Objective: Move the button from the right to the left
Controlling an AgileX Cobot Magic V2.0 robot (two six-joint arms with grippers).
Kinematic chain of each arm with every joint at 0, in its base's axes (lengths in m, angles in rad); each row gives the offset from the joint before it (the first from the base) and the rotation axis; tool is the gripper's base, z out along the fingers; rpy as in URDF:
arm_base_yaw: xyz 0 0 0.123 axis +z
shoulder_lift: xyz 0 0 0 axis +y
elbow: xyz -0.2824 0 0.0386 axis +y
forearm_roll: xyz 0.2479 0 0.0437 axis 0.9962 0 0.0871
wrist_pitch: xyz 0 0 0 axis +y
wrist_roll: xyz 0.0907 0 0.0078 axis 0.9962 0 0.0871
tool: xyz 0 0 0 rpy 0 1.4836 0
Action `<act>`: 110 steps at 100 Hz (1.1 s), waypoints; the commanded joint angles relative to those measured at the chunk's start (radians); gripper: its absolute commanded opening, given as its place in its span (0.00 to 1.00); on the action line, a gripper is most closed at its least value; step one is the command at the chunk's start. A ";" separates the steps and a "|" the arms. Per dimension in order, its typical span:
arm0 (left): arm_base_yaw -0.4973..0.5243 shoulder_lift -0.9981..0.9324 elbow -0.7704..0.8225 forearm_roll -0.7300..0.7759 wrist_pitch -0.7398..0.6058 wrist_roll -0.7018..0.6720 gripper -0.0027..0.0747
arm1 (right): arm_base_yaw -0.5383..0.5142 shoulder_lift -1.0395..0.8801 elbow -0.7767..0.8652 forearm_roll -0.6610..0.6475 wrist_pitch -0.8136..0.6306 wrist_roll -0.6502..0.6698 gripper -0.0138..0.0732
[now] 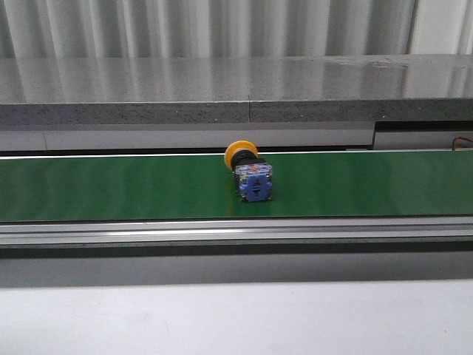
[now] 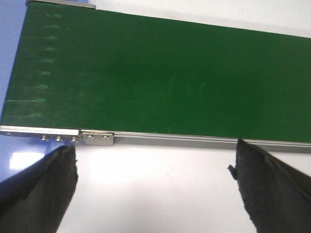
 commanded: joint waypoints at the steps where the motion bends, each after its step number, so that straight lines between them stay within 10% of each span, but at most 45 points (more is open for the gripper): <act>1: 0.000 0.023 -0.044 -0.048 -0.063 -0.004 0.84 | 0.000 0.001 -0.025 0.016 -0.072 0.000 0.08; 51: -0.252 0.297 -0.174 -0.055 -0.178 -0.122 0.84 | 0.000 0.001 -0.025 0.016 -0.072 0.000 0.08; 110: -0.552 0.666 -0.481 0.265 -0.146 -0.404 0.84 | 0.000 0.001 -0.025 0.016 -0.072 0.000 0.08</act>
